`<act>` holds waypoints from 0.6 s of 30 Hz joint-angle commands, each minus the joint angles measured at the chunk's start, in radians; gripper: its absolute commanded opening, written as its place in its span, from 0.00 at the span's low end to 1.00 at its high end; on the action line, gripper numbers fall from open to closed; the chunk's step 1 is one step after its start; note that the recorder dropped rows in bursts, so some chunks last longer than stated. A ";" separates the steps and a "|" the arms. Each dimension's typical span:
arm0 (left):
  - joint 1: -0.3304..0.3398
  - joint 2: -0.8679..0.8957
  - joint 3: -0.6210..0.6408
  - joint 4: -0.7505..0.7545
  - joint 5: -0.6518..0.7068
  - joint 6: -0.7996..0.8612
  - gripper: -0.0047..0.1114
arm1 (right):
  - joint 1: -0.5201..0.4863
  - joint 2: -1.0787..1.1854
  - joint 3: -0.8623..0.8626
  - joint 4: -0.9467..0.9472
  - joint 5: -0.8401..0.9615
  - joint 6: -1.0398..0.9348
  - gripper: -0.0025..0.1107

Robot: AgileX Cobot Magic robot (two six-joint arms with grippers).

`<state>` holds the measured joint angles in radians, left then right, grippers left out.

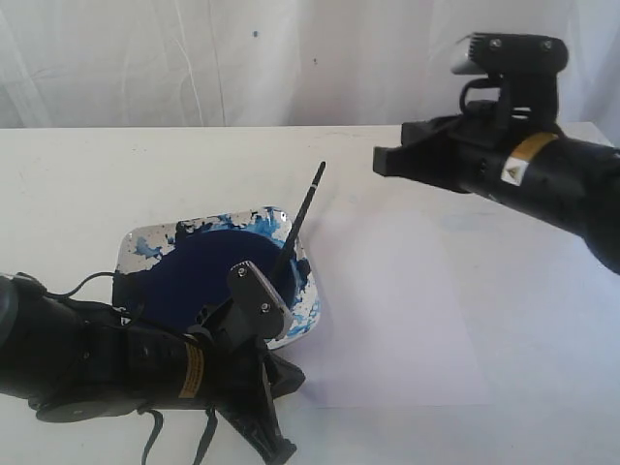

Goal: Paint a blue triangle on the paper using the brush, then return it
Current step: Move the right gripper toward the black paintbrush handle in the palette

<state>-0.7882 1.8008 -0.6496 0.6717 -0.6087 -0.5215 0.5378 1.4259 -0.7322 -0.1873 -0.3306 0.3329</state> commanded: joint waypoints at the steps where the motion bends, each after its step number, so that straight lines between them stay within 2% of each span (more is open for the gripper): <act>1: -0.005 0.003 -0.003 0.002 0.000 -0.005 0.04 | -0.030 0.181 -0.152 0.197 -0.007 -0.041 0.02; 6: -0.005 0.003 -0.003 0.002 0.000 -0.005 0.04 | -0.094 0.320 -0.270 0.404 0.108 -0.034 0.02; 9: -0.005 0.003 -0.003 0.002 0.000 -0.005 0.04 | -0.120 0.388 -0.319 0.416 0.211 -0.008 0.03; 11: -0.005 0.003 -0.003 0.002 0.000 -0.005 0.04 | -0.127 0.421 -0.336 0.416 0.224 -0.008 0.09; 13: -0.005 0.003 -0.003 0.002 0.000 -0.005 0.04 | -0.127 0.449 -0.345 0.416 0.214 -0.008 0.21; 15: -0.005 0.003 -0.003 0.002 0.004 -0.005 0.04 | -0.127 0.470 -0.356 0.414 0.206 -0.023 0.37; 18: -0.005 0.003 -0.003 0.002 0.004 -0.005 0.04 | -0.127 0.502 -0.382 0.414 0.190 -0.015 0.74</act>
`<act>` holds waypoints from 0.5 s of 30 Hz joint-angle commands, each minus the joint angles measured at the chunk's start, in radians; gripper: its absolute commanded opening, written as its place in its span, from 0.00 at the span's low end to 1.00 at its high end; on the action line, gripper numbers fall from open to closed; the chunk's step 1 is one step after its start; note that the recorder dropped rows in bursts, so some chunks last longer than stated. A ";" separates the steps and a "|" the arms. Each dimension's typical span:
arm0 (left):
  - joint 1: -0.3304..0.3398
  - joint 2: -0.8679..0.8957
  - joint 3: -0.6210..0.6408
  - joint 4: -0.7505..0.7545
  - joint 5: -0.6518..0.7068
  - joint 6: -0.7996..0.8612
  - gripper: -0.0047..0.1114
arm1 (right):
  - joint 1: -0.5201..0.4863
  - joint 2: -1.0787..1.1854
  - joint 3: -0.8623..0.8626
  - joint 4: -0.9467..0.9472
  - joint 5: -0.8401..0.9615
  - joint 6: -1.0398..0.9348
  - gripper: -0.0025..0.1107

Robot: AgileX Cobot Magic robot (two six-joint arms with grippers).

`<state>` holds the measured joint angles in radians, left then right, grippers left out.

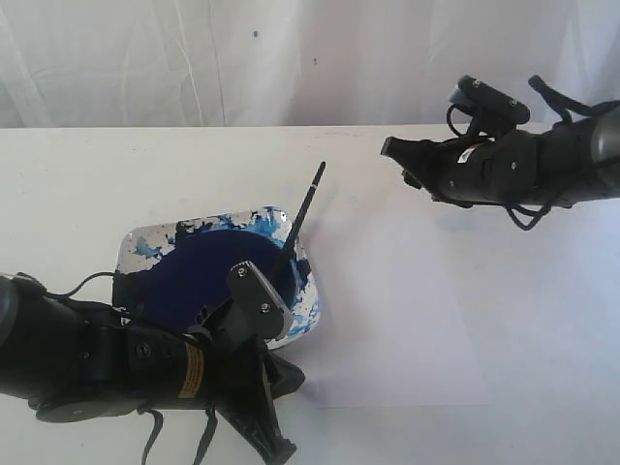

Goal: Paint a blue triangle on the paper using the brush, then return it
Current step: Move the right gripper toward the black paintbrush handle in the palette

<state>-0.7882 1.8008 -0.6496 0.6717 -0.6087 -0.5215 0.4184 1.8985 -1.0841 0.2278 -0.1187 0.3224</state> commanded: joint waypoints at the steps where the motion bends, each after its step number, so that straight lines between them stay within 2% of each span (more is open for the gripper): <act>1: -0.005 0.003 -0.003 0.002 0.004 -0.005 0.04 | -0.001 0.036 -0.036 0.001 -0.026 -0.005 0.86; 2: -0.005 0.003 -0.003 0.002 0.004 -0.005 0.04 | 0.002 0.043 -0.040 -0.001 -0.046 -0.005 0.95; 7: -0.005 0.003 -0.003 0.002 0.004 -0.005 0.04 | 0.044 0.069 -0.055 -0.003 -0.152 -0.003 0.95; 12: -0.005 0.003 -0.003 0.002 0.004 -0.005 0.04 | 0.075 0.118 -0.116 -0.069 -0.150 0.005 0.95; 15: -0.005 0.003 -0.003 0.002 0.004 -0.005 0.04 | 0.082 0.160 -0.166 -0.131 -0.108 0.089 0.95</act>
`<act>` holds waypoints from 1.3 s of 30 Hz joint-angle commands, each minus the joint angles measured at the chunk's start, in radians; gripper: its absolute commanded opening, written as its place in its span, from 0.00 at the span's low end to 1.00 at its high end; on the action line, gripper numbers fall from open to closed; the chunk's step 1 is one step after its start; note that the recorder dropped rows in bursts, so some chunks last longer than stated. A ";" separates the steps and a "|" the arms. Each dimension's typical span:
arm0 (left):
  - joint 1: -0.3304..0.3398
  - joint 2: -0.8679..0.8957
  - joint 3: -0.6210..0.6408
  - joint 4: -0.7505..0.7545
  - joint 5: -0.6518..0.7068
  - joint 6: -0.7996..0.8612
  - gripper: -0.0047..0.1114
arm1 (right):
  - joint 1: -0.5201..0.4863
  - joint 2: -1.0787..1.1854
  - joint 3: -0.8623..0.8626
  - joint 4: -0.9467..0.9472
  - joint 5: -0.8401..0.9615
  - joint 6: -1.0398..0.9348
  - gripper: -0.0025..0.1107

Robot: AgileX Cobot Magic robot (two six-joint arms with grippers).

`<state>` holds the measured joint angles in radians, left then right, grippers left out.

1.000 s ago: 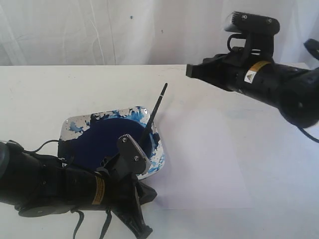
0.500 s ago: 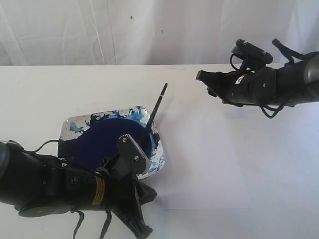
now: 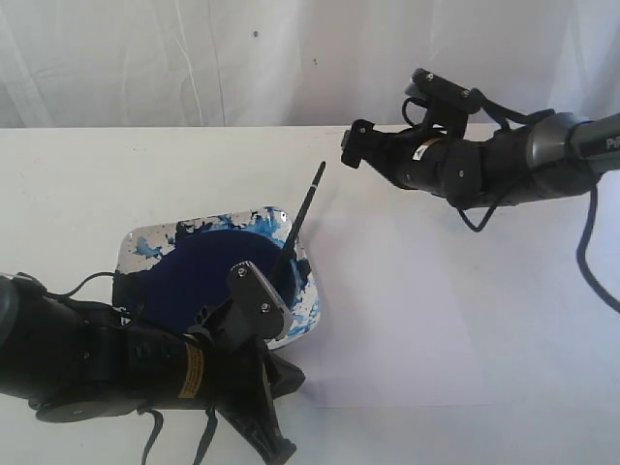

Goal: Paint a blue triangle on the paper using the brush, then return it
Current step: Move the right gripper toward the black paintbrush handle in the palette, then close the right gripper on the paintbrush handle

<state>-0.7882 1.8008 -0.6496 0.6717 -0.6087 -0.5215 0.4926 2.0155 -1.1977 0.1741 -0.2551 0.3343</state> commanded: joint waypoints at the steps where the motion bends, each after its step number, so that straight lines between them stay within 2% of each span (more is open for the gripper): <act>1: -0.005 0.003 -0.003 0.002 0.004 -0.005 0.04 | 0.007 0.061 -0.074 -0.109 0.048 0.113 0.95; 7: -0.005 0.003 -0.003 0.002 0.004 -0.005 0.04 | 0.007 0.142 -0.179 -0.328 0.128 0.323 0.93; 11: -0.005 0.003 -0.003 0.002 0.004 -0.005 0.04 | 0.007 0.152 -0.188 -0.493 0.046 0.460 0.84; 13: -0.005 0.003 -0.003 0.002 0.004 -0.005 0.04 | 0.007 0.152 -0.188 -0.590 -0.001 0.586 0.77; 15: -0.005 0.003 -0.003 0.002 0.004 -0.005 0.04 | 0.005 0.161 -0.188 -0.724 -0.074 0.792 0.68; 18: -0.005 0.003 -0.003 0.000 0.004 -0.005 0.04 | -0.004 0.191 -0.204 -0.847 -0.183 1.052 0.66; 21: -0.005 0.003 -0.003 -0.013 0.004 -0.005 0.04 | -0.016 0.216 -0.229 -0.952 -0.201 1.113 0.66; 28: -0.005 0.003 -0.003 -0.013 0.004 -0.005 0.04 | -0.016 0.230 -0.231 -0.959 -0.184 1.106 0.66; 33: -0.005 0.003 -0.003 -0.013 0.004 -0.005 0.04 | -0.016 0.252 -0.250 -0.946 -0.087 1.056 0.65; 39: -0.005 0.003 -0.003 -0.013 0.004 -0.005 0.04 | -0.014 0.323 -0.296 -0.957 -0.183 1.108 0.65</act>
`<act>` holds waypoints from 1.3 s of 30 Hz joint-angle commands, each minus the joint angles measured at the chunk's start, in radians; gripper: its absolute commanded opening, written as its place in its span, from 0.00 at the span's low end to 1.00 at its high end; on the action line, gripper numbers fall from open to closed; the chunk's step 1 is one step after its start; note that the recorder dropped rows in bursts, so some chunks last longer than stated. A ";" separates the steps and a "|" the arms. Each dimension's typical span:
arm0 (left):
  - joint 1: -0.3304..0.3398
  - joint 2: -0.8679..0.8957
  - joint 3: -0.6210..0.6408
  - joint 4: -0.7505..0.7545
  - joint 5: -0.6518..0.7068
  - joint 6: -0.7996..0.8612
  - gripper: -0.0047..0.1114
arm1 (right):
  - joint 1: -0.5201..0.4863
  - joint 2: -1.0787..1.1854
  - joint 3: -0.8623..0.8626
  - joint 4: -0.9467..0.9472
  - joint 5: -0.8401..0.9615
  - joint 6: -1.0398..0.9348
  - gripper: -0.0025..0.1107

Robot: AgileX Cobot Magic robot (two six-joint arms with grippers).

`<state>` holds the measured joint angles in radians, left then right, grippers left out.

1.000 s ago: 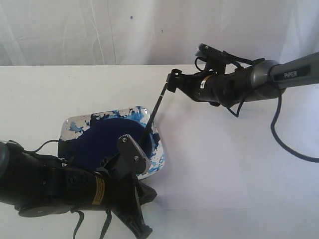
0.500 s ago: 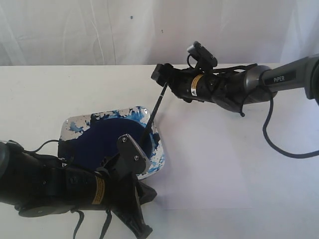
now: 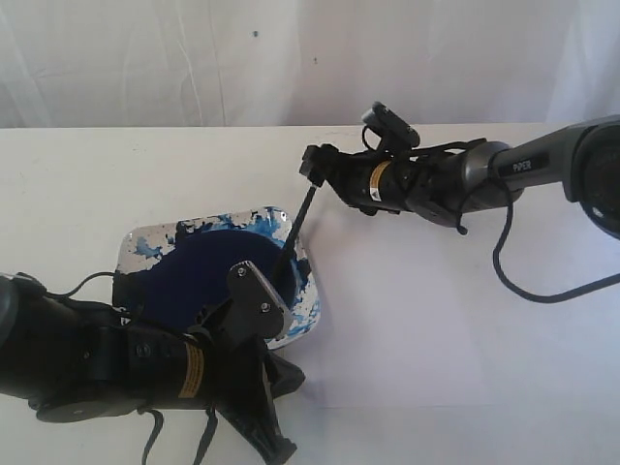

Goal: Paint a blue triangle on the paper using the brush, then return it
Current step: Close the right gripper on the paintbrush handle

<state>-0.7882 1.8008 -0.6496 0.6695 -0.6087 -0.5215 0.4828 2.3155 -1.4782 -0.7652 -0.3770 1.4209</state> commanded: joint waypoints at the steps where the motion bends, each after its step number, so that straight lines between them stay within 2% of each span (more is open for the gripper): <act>1: -0.005 0.003 -0.003 -0.011 0.004 -0.005 0.04 | -0.004 0.032 -0.022 -0.018 -0.099 0.021 0.63; 4: -0.005 0.003 -0.003 -0.011 0.004 -0.005 0.04 | -0.004 0.059 -0.069 -0.029 -0.114 0.023 0.57; 9: -0.005 0.003 -0.003 -0.011 0.006 -0.005 0.04 | -0.004 0.069 -0.090 -0.042 -0.072 0.095 0.56; 14: -0.005 0.003 -0.003 -0.011 0.006 -0.005 0.04 | -0.004 0.075 -0.093 -0.042 -0.065 0.128 0.51; 25: -0.005 0.003 -0.003 -0.011 0.006 -0.005 0.04 | -0.002 0.123 -0.146 -0.128 -0.103 0.232 0.49; 31: -0.005 0.003 -0.003 -0.011 0.006 -0.005 0.04 | -0.002 0.123 -0.150 -0.144 -0.095 0.259 0.35; 39: -0.005 0.003 -0.003 -0.011 0.006 -0.005 0.04 | -0.002 0.123 -0.150 -0.144 -0.095 0.268 0.27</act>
<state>-0.7882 1.8008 -0.6496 0.6695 -0.6087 -0.5215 0.4828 2.4356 -1.6241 -0.8990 -0.4735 1.6757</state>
